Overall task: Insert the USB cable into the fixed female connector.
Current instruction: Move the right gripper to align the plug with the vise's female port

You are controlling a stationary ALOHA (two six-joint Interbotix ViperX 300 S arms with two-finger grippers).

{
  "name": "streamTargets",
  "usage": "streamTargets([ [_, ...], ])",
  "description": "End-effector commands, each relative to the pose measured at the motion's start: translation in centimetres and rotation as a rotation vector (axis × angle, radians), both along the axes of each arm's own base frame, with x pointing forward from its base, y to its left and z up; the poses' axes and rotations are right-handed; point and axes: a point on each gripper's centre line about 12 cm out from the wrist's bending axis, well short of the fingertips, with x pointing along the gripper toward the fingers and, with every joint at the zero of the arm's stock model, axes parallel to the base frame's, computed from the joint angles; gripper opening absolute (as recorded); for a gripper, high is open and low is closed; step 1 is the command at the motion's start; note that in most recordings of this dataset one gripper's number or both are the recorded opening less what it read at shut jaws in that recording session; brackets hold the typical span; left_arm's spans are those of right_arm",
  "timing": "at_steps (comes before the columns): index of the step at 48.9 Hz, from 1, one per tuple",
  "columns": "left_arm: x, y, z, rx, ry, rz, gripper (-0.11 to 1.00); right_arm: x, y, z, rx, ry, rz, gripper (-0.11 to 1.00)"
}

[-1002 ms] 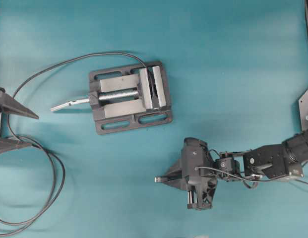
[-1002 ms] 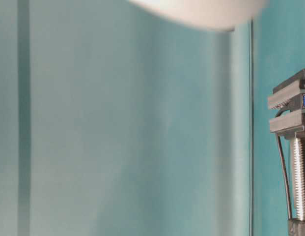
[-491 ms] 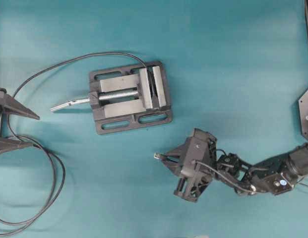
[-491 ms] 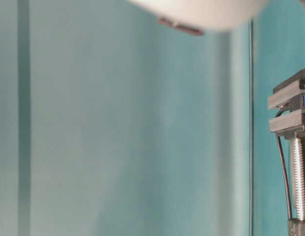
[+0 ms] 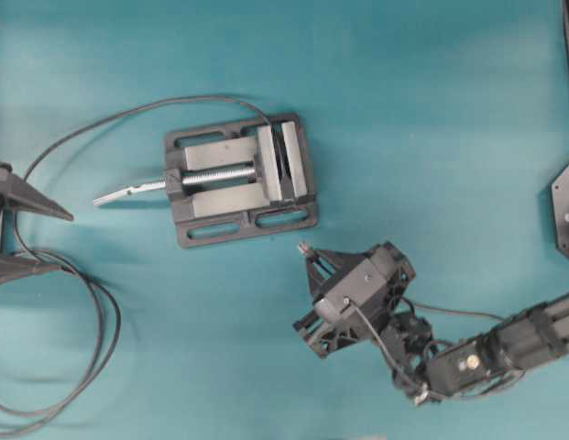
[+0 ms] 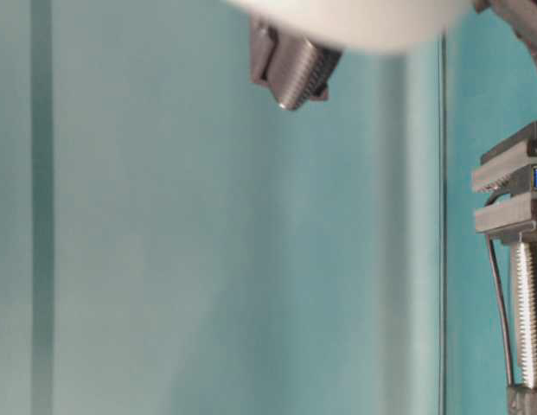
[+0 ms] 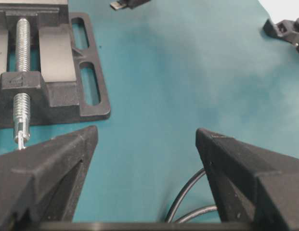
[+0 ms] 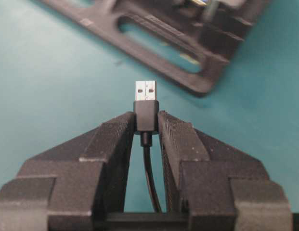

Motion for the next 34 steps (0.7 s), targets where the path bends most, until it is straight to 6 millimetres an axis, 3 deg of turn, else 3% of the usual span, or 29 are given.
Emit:
streamTargets([
  [1, 0.4, -0.1, 0.8, 0.004, -0.018, -0.005, 0.99, 0.6, 0.4, 1.0, 0.0, -0.031, -0.069, 0.21],
  [34, 0.4, -0.1, 0.8, 0.004, -0.016, -0.007, 0.99, 1.8, -0.5, 1.4, 0.008, -0.063, -0.242, 0.21],
])
